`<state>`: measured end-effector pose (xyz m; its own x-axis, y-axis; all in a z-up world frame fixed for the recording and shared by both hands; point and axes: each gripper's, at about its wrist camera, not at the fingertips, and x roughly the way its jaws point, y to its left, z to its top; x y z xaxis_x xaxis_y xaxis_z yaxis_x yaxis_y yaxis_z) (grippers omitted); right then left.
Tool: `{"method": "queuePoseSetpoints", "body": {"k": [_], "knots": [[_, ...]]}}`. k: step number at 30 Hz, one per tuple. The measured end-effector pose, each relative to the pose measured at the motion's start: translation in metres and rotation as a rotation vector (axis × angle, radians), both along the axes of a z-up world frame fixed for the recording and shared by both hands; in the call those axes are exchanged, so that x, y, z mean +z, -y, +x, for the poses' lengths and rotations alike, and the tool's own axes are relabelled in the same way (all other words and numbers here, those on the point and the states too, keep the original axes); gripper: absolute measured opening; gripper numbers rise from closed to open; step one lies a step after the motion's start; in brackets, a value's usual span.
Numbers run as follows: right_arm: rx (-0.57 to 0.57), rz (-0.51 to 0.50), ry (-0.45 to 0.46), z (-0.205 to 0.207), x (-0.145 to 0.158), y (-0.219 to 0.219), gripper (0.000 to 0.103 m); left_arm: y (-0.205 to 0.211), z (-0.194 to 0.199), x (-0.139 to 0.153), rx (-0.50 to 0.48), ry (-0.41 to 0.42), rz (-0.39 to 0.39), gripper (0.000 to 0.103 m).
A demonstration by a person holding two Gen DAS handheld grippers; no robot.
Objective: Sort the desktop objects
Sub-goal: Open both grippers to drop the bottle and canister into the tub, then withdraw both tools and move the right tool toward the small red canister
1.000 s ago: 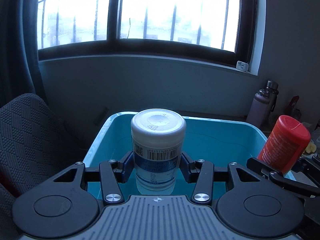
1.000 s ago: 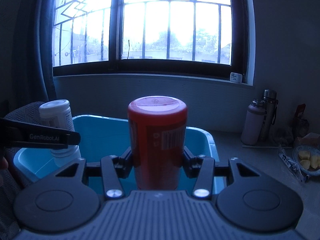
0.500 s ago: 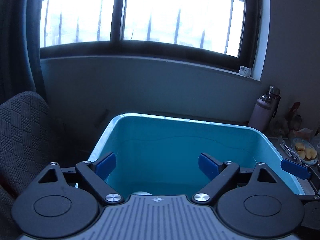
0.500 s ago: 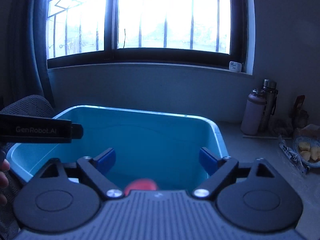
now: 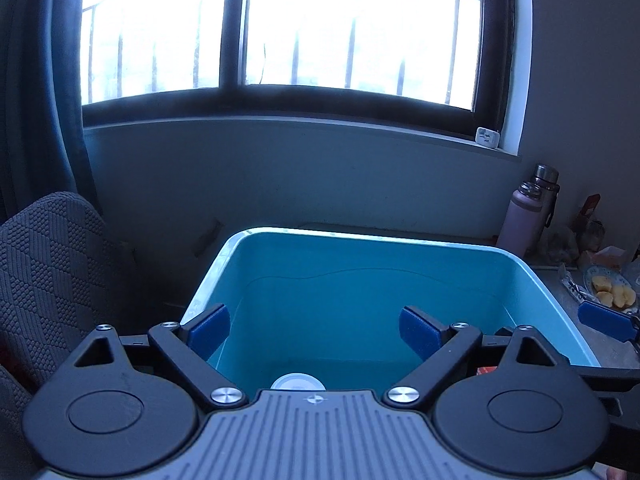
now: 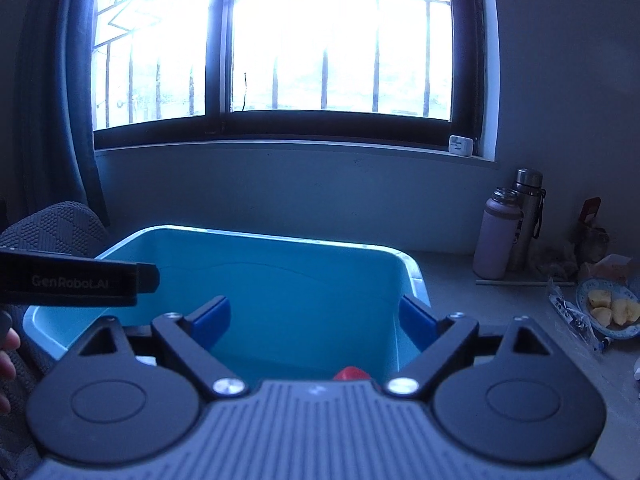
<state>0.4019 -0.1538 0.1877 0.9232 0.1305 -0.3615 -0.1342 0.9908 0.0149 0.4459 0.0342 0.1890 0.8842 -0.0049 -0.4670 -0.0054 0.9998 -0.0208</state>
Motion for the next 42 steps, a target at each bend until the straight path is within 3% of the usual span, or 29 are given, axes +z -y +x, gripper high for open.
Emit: {"method": "queuePoseSetpoints", "body": {"k": [12, 27, 42], "knots": [[0.021, 0.016, 0.005, -0.034, 0.018, 0.023, 0.091, 0.020, -0.039, 0.025, 0.025, 0.007, 0.055, 0.093], [0.089, 0.039, 0.004, -0.106, 0.019, 0.067, 0.091, 0.062, -0.136, 0.024, 0.104, 0.000, 0.065, 0.093], [-0.003, 0.074, -0.031, -0.169, 0.000, 0.092, 0.091, 0.085, -0.200, 0.011, 0.033, -0.023, 0.078, 0.093]]}}
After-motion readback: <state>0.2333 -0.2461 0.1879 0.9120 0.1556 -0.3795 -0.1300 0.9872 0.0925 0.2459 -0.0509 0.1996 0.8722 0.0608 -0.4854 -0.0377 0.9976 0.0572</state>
